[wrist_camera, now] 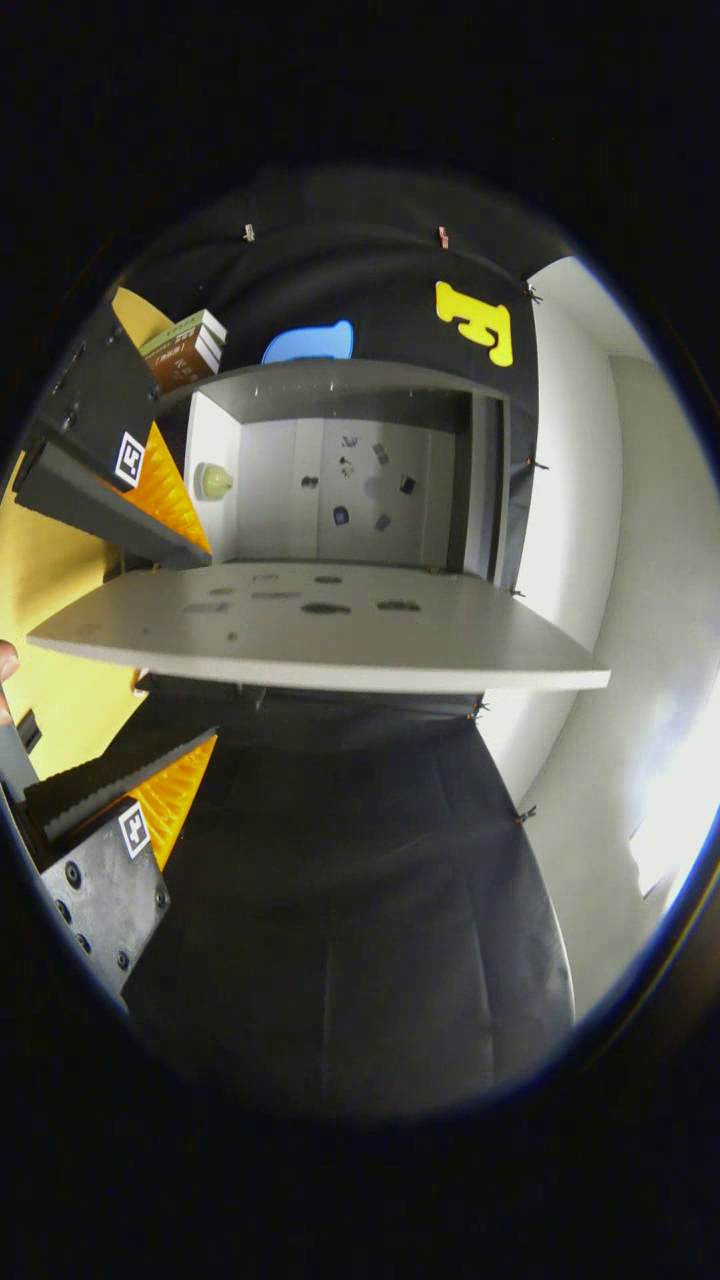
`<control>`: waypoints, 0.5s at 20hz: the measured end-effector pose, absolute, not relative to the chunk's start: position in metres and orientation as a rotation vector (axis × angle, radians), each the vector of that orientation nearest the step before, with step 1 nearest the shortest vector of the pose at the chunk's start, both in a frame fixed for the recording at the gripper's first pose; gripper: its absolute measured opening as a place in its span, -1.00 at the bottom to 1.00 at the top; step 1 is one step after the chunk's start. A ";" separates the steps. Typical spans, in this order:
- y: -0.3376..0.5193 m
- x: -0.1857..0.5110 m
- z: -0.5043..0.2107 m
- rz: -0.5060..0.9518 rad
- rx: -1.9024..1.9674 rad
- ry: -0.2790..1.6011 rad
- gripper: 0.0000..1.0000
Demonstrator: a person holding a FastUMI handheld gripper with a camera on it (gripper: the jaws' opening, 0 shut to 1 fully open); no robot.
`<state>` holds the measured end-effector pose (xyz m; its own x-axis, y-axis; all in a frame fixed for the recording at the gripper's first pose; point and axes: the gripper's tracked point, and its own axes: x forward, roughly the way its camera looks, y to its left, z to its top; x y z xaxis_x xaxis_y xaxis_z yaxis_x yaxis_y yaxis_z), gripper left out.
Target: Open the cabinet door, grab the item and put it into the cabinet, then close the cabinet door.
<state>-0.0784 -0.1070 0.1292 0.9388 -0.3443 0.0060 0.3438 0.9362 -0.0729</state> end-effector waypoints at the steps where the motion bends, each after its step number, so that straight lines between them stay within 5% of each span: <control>1: -0.123 -0.082 0.127 -0.384 -0.084 0.013 0.95; 10: -0.243 -0.038 0.107 -0.569 -0.056 0.052 0.96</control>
<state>-0.0380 -0.2433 0.1071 0.8412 -0.5396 -0.0334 0.5368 0.8410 -0.0671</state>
